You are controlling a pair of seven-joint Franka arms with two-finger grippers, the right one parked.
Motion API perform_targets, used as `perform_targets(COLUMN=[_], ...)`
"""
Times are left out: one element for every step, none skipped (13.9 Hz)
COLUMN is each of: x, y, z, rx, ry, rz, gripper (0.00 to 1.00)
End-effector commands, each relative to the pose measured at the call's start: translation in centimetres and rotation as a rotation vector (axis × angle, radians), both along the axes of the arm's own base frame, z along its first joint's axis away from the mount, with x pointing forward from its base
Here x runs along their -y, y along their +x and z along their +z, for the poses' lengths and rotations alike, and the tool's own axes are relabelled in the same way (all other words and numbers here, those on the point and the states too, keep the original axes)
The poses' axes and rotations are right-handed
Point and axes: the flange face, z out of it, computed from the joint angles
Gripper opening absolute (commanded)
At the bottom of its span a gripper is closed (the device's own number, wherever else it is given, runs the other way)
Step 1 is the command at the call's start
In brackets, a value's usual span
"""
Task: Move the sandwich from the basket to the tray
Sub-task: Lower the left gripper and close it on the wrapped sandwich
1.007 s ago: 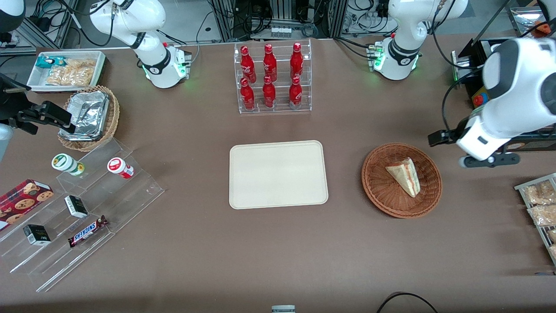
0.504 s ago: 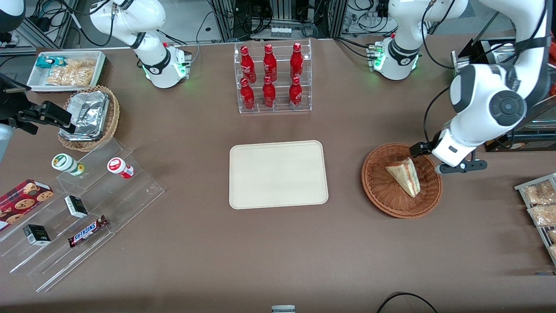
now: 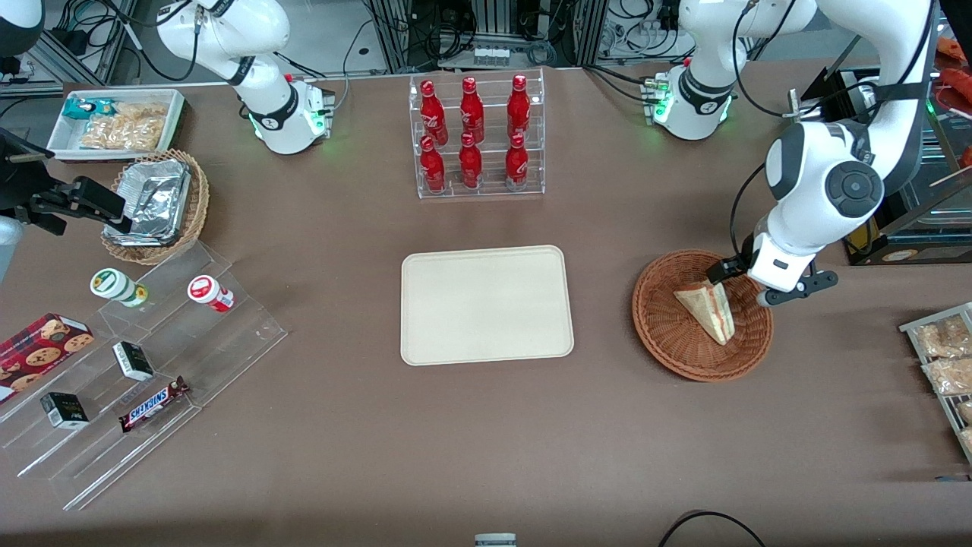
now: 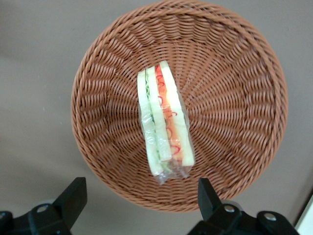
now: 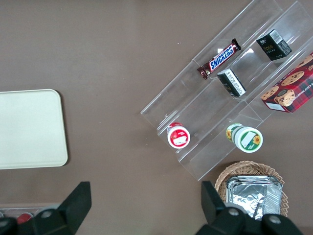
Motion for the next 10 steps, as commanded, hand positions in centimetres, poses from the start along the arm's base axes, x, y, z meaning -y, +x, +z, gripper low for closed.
perform_targets(x=[1.2,1.4,1.4,1.4,1.4,1.4,1.4,1.3,1.4,1.4], y=[-0.1,0.1,0.2,0.4,0.5,0.6,0.6,0.8,1.1,1.2], z=[-1.2,-1.6,-2.1,-2.3,-2.6,-2.9,-3.5,-4.2,-4.9,-5.9], rx=[0.018,0.024,0.027,0.035,0.035,0.037,0.032,0.032,0.043,0.045], ry=[0.017,0.014,0.013,0.010,0.009,0.008,0.009,0.005,-0.003,-0.007], rz=[0.155,0.210,0.254,0.260,0.260,0.260,0.263,0.267,0.270,0.274], gripper=[1.00,1.00,1.00,1.00,1.00,1.00,1.00,1.00,1.00,1.00])
